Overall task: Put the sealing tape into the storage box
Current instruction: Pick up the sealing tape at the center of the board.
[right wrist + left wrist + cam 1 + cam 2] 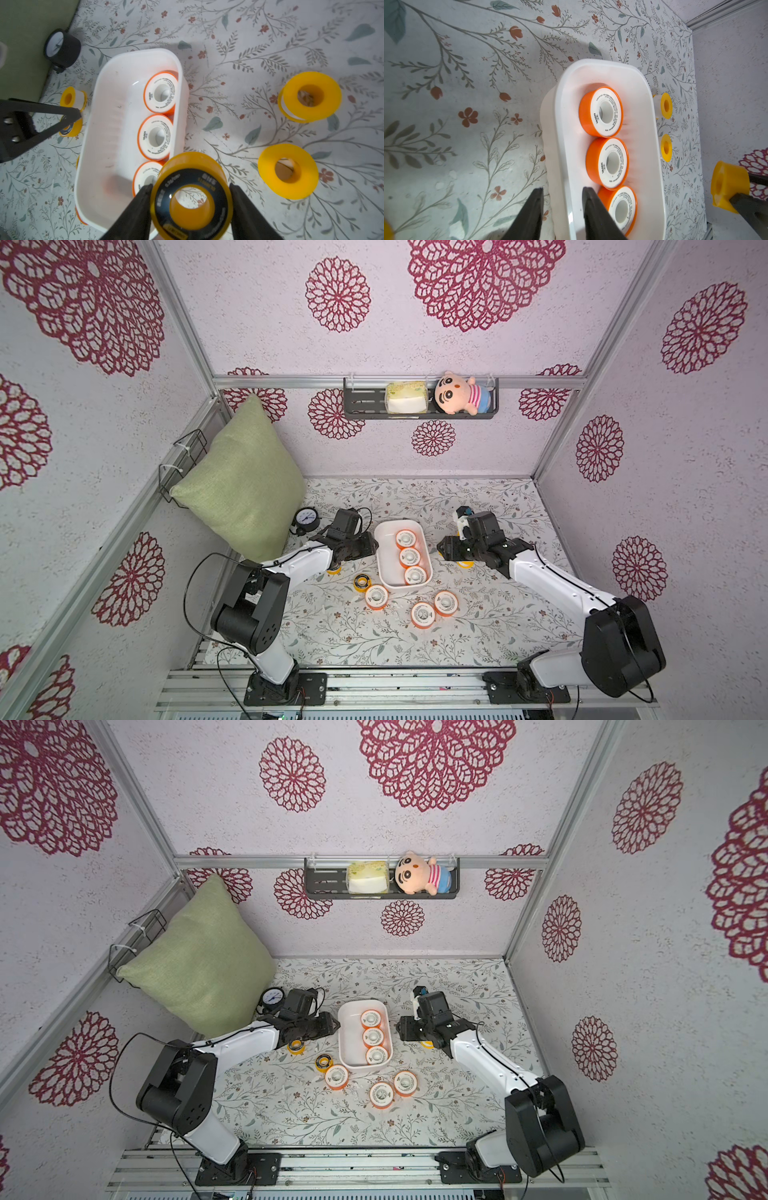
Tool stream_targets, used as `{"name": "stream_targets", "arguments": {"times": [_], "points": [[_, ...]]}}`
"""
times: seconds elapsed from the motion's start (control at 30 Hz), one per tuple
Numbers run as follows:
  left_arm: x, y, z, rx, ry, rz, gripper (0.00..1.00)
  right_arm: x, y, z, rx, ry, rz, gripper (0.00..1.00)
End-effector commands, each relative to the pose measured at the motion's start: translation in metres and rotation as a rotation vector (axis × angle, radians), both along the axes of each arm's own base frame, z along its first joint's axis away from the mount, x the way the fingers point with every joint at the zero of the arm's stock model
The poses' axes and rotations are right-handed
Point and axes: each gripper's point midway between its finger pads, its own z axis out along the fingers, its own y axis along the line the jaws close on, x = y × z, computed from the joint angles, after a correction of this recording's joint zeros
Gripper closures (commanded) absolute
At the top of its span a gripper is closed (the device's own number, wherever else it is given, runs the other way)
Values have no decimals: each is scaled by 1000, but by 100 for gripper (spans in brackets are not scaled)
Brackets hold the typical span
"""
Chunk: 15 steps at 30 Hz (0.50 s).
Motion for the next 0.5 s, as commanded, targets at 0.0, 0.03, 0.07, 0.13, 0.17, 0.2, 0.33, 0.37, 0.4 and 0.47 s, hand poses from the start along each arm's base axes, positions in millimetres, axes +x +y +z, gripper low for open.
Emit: {"name": "stream_targets", "arguments": {"times": [0.0,0.03,0.07,0.13,0.17,0.2,0.33,0.37,0.4,0.47], "points": [[8,-4,0,-29,-11,-1,69,10,29,13,41,-31,84,44],[8,-4,-2,-28,-8,1,70,13,38,14,47,-31,101,44],[9,-4,-3,-27,-4,3,72,15,46,14,47,-30,119,44],[9,-5,-5,-28,-1,3,75,21,62,16,50,-33,149,44],[10,-5,-5,-30,-1,1,76,24,70,16,52,-35,164,44],[10,-6,-5,-33,-1,0,78,26,77,16,55,-35,176,44],[11,-9,-8,-44,6,-9,85,36,104,9,49,-15,224,44],[11,-10,-8,-45,6,-11,86,39,110,7,42,-12,234,44],[11,-10,-8,-48,6,-10,86,42,116,6,37,-12,242,44],[12,-10,-9,-50,7,-11,86,46,127,4,34,-7,255,45]]}}
